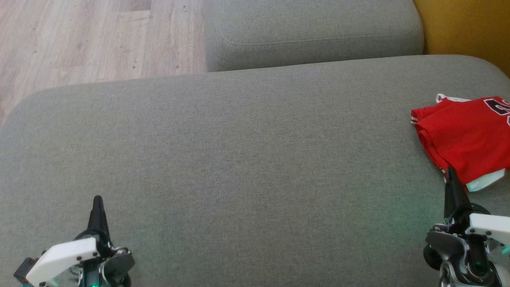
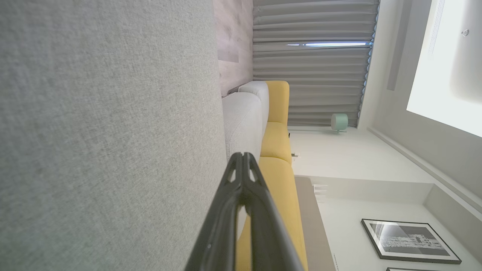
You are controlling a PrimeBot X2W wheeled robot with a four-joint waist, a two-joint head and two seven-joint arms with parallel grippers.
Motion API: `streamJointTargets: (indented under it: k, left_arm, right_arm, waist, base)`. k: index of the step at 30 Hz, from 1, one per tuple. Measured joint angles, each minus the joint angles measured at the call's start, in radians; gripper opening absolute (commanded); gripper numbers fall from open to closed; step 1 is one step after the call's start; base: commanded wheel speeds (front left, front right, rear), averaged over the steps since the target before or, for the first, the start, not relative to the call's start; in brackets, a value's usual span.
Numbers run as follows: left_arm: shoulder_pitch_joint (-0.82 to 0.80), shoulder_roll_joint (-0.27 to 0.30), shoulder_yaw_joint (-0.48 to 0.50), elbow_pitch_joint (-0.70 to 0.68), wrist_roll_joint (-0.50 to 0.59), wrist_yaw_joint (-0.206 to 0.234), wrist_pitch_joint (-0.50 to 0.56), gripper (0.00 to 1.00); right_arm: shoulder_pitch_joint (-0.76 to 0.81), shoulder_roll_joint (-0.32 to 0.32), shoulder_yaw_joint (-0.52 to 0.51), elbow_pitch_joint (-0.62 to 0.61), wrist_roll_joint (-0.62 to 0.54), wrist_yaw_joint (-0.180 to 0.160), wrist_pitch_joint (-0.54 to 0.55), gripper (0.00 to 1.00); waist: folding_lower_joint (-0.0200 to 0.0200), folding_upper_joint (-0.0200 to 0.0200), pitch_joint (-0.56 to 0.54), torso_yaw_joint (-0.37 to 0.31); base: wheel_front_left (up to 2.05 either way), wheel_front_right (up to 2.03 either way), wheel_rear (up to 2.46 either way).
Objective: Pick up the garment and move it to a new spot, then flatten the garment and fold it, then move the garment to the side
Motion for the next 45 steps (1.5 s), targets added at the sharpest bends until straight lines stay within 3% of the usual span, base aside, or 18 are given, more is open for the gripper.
streamJointTargets:
  k: [45]
  left_arm:
    - [0.0,-0.008,0.014,0.0,0.006,0.0,0.008,0.0]
  right_arm:
    - [0.0,0.004,-0.011,0.0,-0.002,0.0,0.009,0.0]
  waist:
    - [0.0,0.0,0.0,0.0]
  base:
    - [0.0,0.0,0.0]
